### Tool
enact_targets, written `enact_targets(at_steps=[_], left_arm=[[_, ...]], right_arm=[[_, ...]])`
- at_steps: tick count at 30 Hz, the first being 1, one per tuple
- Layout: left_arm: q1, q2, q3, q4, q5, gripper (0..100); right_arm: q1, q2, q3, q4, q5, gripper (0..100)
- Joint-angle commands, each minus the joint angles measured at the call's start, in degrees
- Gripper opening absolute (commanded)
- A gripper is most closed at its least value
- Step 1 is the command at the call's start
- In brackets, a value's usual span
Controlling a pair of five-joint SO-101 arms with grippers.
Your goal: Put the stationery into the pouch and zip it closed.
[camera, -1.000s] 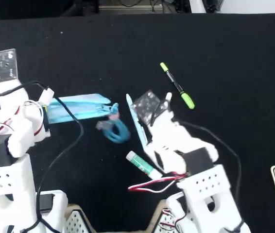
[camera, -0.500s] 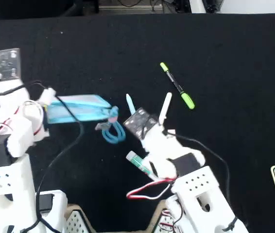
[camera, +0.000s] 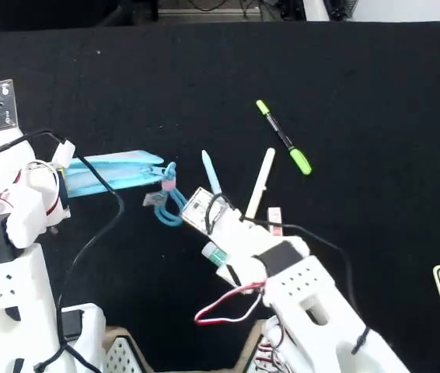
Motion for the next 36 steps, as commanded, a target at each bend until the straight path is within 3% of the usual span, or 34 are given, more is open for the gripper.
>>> enact_targets(at_steps=[1,13,22,36], left_arm=[[-0.3,-1.0,-0.9,-0.8,-0.5,3],[-0.6,-1.0,-1.0,0.4,-0.6,3],[-0.6,-1.0,-0.9,0.4,-0.7,3],[-0.1,-1.0,-0.9,0.4,-0.6,3]], right_arm=[[-0.5,5.8,-2.2,-1.8,0.6,19.8],[-0.3,12.8,-3.4,-3.5,0.7,19.8],[-0.6,12.4,-18.7,12.9,0.7,19.8],[-3.2,-9.2,-15.9,19.9,0.7,19.8]])
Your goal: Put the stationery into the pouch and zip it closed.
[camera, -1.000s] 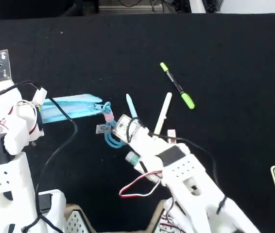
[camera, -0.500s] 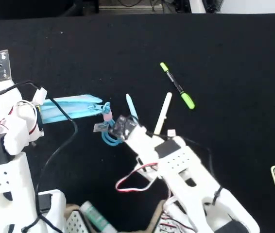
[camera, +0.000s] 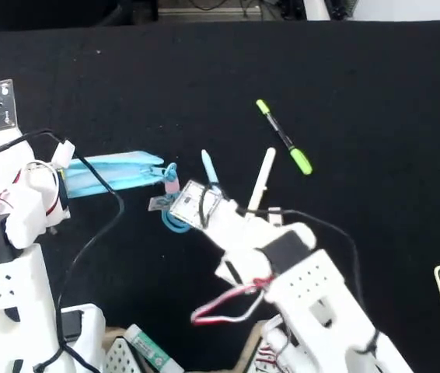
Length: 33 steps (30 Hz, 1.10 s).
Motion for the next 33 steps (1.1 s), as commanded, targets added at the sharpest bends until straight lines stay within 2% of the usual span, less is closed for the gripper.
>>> enact_targets(at_steps=[1,4,9,15,19,25,30,31,33], left_arm=[[-0.2,-1.0,-0.9,0.3,-0.6,3],[-0.6,-1.0,-0.9,0.3,-0.7,3],[-0.3,-1.0,-0.9,0.3,-0.6,3],[-0.2,-0.8,-0.9,0.3,-0.6,3],[-0.2,-0.5,-0.9,0.3,-0.6,3],[-0.5,-0.9,-0.9,0.4,-0.8,3],[-0.3,-0.9,-0.9,0.4,-0.8,3],[-0.3,-0.9,-0.9,0.4,-0.8,3],[-0.4,-1.0,-0.9,0.4,-0.8,3]], right_arm=[[1.2,-4.7,0.3,-1.2,0.1,19.8],[6.0,-3.3,1.0,-5.5,-1.4,19.8],[12.5,6.3,0.8,-16.5,-10.5,19.8],[9.6,22.4,-4.2,-22.1,-10.5,19.8],[6.0,30.2,-8.9,-25.4,-15.1,19.8],[5.8,41.0,-9.8,-31.9,-16.1,19.8],[6.3,48.4,-11.7,-31.8,-16.1,19.1],[6.9,49.2,-11.9,-31.6,-16.1,16.5],[8.4,50.0,-12.4,-31.6,-15.6,2.1]])
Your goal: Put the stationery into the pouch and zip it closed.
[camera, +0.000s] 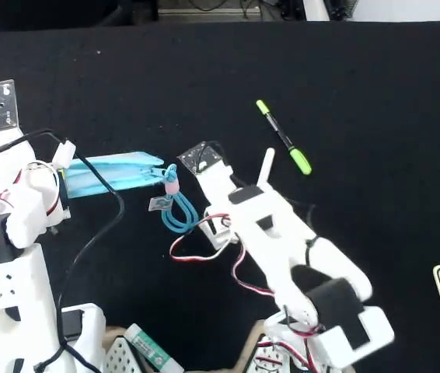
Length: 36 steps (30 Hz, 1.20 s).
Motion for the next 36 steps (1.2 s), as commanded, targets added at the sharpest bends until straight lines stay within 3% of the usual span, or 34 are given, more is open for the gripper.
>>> enact_targets(at_steps=[1,7,12,16,21,26,36], left_arm=[[-0.4,-1.0,-0.9,0.4,-0.4,3],[-0.3,-0.9,-0.9,0.4,-0.4,3],[-0.3,-0.9,-0.9,0.4,-0.5,3],[-0.2,-0.9,-0.9,0.4,-0.4,3],[-0.2,-0.9,-0.9,0.3,-0.4,3],[-0.5,-0.9,-0.9,0.4,-0.5,3],[-0.2,-0.9,-0.9,0.4,-0.5,3]], right_arm=[[2.9,0.4,-2.8,-0.2,0.8,0.9],[10.7,-16.5,-2.5,12.0,5.4,1.1],[25.1,-35.6,-2.4,28.8,19.2,1.1],[39.6,-43.5,3.9,30.2,32.7,1.5],[45.0,-42.2,17.1,24.4,45.8,1.5],[49.4,-39.4,19.0,18.4,46.9,1.5],[58.3,-31.3,11.6,18.8,44.5,1.6]])
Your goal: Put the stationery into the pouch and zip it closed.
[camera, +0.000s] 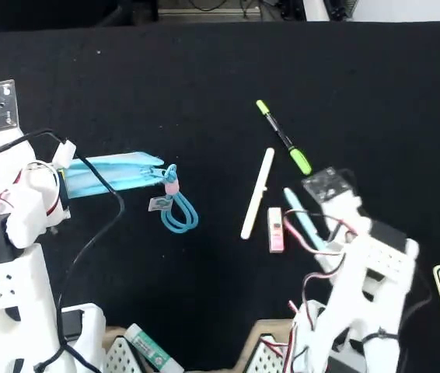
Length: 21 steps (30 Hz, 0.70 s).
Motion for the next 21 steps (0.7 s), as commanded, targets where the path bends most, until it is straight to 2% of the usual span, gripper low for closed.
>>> enact_targets(at_steps=[1,6,8,12,17,21], left_arm=[[-0.2,-0.9,-0.9,0.4,-0.4,3],[-0.2,-0.9,-0.9,0.4,-0.4,3],[-0.2,-0.9,-0.9,0.4,-0.4,3],[-0.2,-0.9,-0.9,0.4,-0.4,3],[-0.2,-1.0,-0.9,0.6,-0.4,3],[-0.2,-1.0,-0.9,1.1,-0.4,3]], right_arm=[[2.6,3.9,-3.7,-0.5,-0.8,2.1],[1.1,11.6,-5.9,0.0,-1.1,18.5],[-1.7,14.0,-10.2,3.5,-2.2,19.1],[-11.0,17.5,-22.5,9.7,-11.4,19.1],[-22.2,22.7,-31.0,6.9,-18.3,19.1],[-26.8,28.4,-32.4,0.5,-21.2,19.0]])
